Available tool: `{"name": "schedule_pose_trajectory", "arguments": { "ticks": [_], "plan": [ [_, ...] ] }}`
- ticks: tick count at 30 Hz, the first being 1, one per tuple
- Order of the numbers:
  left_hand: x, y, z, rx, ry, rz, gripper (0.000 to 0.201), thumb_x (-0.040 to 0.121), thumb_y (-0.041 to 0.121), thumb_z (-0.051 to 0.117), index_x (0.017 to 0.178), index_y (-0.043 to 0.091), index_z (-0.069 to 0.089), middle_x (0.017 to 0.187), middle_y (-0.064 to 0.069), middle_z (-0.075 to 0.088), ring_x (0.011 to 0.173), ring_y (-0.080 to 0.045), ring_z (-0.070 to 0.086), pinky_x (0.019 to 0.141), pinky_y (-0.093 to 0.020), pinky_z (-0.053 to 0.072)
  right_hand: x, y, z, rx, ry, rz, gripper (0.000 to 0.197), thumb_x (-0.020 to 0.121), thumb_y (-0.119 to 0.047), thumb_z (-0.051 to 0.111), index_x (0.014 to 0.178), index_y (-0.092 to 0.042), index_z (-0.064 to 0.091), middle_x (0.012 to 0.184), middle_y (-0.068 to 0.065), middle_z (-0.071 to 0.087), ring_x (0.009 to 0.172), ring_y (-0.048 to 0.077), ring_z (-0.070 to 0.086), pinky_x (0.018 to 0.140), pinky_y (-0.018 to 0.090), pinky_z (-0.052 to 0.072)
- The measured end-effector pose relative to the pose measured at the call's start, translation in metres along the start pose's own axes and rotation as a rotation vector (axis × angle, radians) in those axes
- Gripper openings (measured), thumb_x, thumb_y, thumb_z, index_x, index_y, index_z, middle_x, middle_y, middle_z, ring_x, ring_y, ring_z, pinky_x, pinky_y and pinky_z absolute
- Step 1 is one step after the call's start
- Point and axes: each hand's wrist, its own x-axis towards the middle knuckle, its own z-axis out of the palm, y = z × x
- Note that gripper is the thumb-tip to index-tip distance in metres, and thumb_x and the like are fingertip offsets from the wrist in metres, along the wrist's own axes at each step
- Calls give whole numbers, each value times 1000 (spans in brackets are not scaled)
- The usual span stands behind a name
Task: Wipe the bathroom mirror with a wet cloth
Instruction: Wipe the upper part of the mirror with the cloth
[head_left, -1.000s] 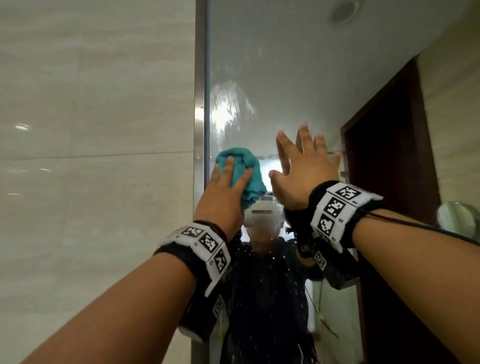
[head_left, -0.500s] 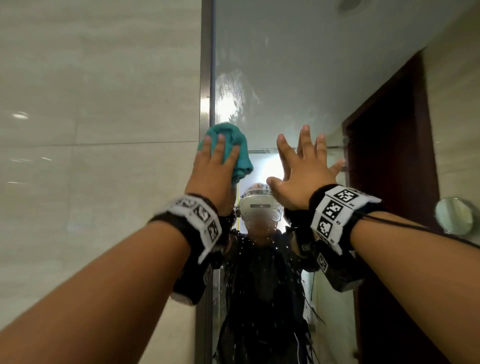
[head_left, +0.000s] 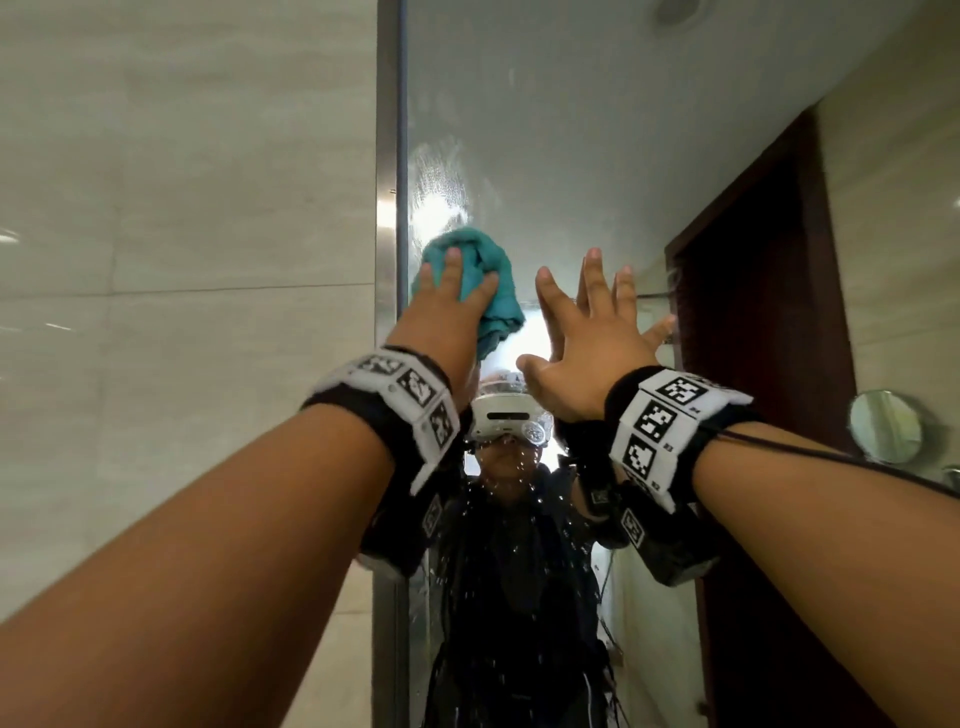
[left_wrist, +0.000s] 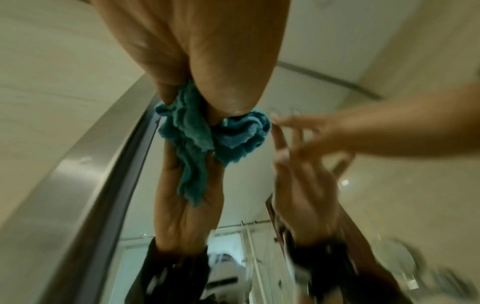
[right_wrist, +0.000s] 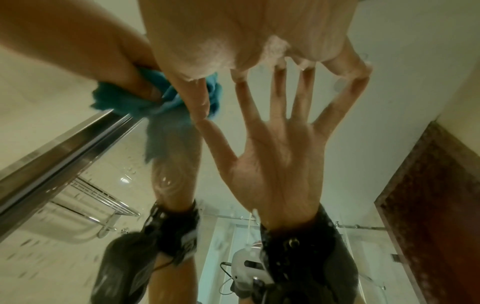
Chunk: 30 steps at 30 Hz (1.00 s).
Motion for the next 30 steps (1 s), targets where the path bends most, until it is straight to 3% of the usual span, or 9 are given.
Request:
{"name": "schedule_pose_trajectory", "arguments": {
  "ticks": [3,7,11,14,16,19,23,28,30],
  "plan": [
    [-35,7,25,-8,-20,66,80,94,15,50,150,29,-5,155,-9,-23,143,-33,-16,117,-41,8,-1,-1,0,8,8,-6,85,83,-65,43,143,-46,-14,151,-1,-33,138,32,-27,104,71,-2],
    [-50,14,32,25,-92,53,76,97,24,46,150,27,-8,155,-9,-21,144,-32,-12,117,-41,11,-11,2,-13,-11,2,-21,88,84,-62,46,145,-40,-14,153,1,-28,142,32,-17,108,67,6],
    [-24,9,8,-26,-19,-6,52,102,34,22,151,22,7,157,-15,-6,144,-35,-4,118,-43,6,-20,16,-21,18,-94,53,100,78,-62,57,146,-39,-13,152,0,-30,142,29,-18,107,68,9],
    [8,5,-16,-151,65,-37,38,101,25,30,137,14,39,154,-19,16,139,-37,19,113,-45,23,-19,19,-20,21,-141,61,102,76,-63,58,145,-41,-14,150,-2,-34,140,27,-23,105,70,9],
    [10,10,-16,-252,137,-7,32,98,17,42,129,11,45,152,-16,23,132,-34,33,105,-41,32,-18,19,-18,26,-134,62,101,77,-63,57,145,-42,-15,150,-2,-35,140,26,-24,105,71,8],
    [-20,29,16,-439,244,140,49,87,8,60,133,16,44,144,-9,36,123,-27,43,103,-34,39,-17,21,-13,26,-106,61,101,78,-59,59,144,-43,-14,150,-3,-34,140,26,-25,103,71,7],
    [-18,39,47,-288,240,283,71,81,9,68,142,21,36,150,-4,34,136,-26,34,109,-44,34,-15,22,-11,48,-95,51,101,77,-55,61,144,-43,-13,151,-3,-32,140,26,-24,103,72,7],
    [35,31,1,-176,256,49,75,88,13,60,150,15,17,158,-7,12,144,-26,15,117,-35,18,-16,23,-11,29,-84,55,100,78,-57,61,144,-43,-13,151,-4,-32,140,25,-24,104,70,7],
    [32,40,7,-114,232,37,82,88,16,61,151,13,8,158,-9,2,145,-29,4,118,-37,13,-16,23,-11,35,-80,46,99,79,-56,60,144,-43,-12,151,-4,-32,141,25,-23,104,70,7]
  ]
}}
